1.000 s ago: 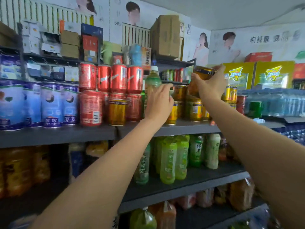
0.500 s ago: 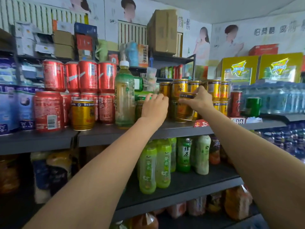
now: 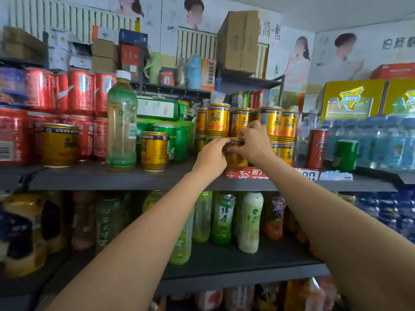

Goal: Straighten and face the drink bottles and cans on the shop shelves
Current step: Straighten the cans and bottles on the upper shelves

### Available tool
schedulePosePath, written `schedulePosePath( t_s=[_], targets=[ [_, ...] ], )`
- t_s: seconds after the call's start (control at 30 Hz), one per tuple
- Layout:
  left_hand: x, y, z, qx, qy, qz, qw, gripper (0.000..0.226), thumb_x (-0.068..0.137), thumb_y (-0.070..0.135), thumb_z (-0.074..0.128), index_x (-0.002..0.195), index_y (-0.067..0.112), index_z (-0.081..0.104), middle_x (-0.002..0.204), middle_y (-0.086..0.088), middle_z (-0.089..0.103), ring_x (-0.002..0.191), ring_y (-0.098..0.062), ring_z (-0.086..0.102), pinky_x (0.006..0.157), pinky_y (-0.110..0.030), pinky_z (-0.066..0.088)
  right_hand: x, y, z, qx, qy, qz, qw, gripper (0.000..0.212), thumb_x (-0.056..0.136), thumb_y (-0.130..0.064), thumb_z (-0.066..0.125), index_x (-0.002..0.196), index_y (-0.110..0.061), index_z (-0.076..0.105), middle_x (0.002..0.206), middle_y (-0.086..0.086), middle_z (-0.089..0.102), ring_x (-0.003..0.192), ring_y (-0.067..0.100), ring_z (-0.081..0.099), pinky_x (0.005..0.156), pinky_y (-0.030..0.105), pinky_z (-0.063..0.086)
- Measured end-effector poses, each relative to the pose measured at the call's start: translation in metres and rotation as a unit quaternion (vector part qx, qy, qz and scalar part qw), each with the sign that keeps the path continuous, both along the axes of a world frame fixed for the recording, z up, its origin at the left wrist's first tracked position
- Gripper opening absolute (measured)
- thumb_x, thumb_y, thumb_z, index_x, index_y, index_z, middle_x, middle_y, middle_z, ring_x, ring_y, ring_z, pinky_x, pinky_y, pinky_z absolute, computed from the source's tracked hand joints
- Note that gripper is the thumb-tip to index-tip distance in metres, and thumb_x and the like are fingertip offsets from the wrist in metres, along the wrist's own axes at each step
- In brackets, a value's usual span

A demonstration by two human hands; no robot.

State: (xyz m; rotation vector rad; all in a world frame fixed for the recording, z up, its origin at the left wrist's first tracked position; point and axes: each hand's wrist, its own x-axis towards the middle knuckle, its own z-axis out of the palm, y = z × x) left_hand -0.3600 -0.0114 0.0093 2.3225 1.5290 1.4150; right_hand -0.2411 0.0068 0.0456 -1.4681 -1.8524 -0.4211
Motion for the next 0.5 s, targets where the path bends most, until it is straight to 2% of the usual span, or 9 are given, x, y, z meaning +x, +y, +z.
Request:
schedulePosePath(
  t_s=[0.1, 0.2, 0.3, 0.4, 0.5],
  targets=[
    [0.015, 0.006, -0.002, 0.004, 0.0, 0.021, 1.0, 0.052, 0.089, -0.003, 0.041, 0.137, 0.017, 0.046, 0.136, -0.007, 0.051, 0.119, -0.025, 0.053, 0.103, -0.042, 0.043, 0.012, 0.004, 0.006, 0.007, -0.08, -0.01, 0.997, 0.038, 0.086, -0.036, 0.063, 0.115, -0.013, 0.058, 0.125, 0.01, 0.051, 0.127, 0.031, 0.034, 0.105, 0.046, 0.03],
    [0.021, 0.012, -0.004, -0.007, -0.006, 0.057, 0.998, 0.053, 0.091, -0.001, 0.04, 0.138, 0.021, 0.043, 0.134, -0.007, 0.053, 0.12, -0.025, 0.052, 0.102, -0.041, 0.044, 0.021, 0.007, 0.007, 0.001, -0.13, 0.001, 0.991, 0.039, 0.088, -0.035, 0.06, 0.12, -0.015, 0.055, 0.12, 0.007, 0.057, 0.127, 0.03, 0.035, 0.105, 0.047, 0.027],
    [0.023, 0.01, -0.001, -0.015, 0.028, 0.08, 0.996, 0.054, 0.091, -0.001, 0.039, 0.139, 0.023, 0.038, 0.137, -0.006, 0.049, 0.122, -0.026, 0.049, 0.101, -0.04, 0.043, 0.023, 0.007, 0.007, 0.015, -0.163, 0.005, 0.987, 0.038, 0.088, -0.035, 0.059, 0.12, -0.016, 0.055, 0.118, 0.007, 0.057, 0.125, 0.028, 0.036, 0.104, 0.046, 0.028],
    [0.017, 0.002, 0.003, 0.03, 0.046, 0.099, 0.994, 0.052, 0.091, -0.001, 0.04, 0.139, 0.018, 0.04, 0.141, -0.004, 0.044, 0.126, -0.024, 0.044, 0.105, -0.036, 0.039, 0.016, 0.005, 0.011, 0.043, -0.139, 0.029, 0.989, 0.036, 0.088, -0.035, 0.057, 0.117, -0.014, 0.056, 0.117, 0.006, 0.058, 0.124, 0.028, 0.036, 0.103, 0.045, 0.028],
    [-0.003, -0.005, 0.01, 0.129, 0.028, 0.167, 0.977, 0.049, 0.089, -0.001, 0.044, 0.136, 0.015, 0.044, 0.137, -0.004, 0.045, 0.127, -0.022, 0.041, 0.107, -0.034, 0.034, -0.005, -0.001, 0.021, 0.098, -0.082, 0.096, 0.987, 0.03, 0.092, -0.027, 0.05, 0.119, -0.013, 0.054, 0.115, 0.007, 0.061, 0.121, 0.029, 0.039, 0.099, 0.043, 0.032]
  ],
)
